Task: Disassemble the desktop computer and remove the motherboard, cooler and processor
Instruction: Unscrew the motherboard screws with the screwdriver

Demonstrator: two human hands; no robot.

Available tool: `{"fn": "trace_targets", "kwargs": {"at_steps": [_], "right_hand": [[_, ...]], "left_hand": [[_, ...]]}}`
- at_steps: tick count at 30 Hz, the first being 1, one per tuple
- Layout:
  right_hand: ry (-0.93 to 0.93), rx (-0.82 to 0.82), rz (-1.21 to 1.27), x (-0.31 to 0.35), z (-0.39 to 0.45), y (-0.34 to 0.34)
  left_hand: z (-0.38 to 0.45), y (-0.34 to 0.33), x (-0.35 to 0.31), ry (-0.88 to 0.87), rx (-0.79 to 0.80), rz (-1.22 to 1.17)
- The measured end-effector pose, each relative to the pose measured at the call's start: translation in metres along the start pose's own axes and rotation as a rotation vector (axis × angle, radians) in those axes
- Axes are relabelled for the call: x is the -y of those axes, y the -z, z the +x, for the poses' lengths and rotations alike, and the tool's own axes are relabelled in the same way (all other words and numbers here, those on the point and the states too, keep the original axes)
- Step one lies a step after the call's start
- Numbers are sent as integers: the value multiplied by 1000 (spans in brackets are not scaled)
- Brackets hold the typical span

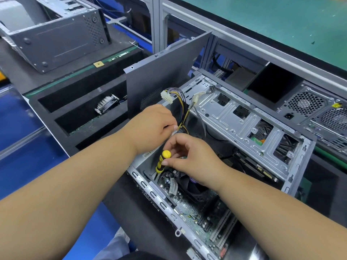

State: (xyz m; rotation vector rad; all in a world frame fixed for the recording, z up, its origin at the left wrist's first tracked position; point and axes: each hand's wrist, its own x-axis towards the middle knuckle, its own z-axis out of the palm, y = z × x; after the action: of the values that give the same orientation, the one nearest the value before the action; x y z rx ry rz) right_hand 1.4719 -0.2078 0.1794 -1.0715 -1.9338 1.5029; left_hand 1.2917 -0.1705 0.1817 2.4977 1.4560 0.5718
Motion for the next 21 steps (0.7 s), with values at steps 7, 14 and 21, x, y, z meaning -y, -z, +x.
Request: {"fn": "trace_targets", "kwargs": {"at_steps": [7, 14, 21], "right_hand": [[105, 10, -188, 0, -3, 0], [129, 3, -220, -2, -1, -1], [0, 20, -119, -2, -2, 3]], "left_hand": [[0, 1, 0, -5, 2, 0], [0, 2, -1, -9, 11, -5], [-1, 1, -1, 3, 0, -4]]}}
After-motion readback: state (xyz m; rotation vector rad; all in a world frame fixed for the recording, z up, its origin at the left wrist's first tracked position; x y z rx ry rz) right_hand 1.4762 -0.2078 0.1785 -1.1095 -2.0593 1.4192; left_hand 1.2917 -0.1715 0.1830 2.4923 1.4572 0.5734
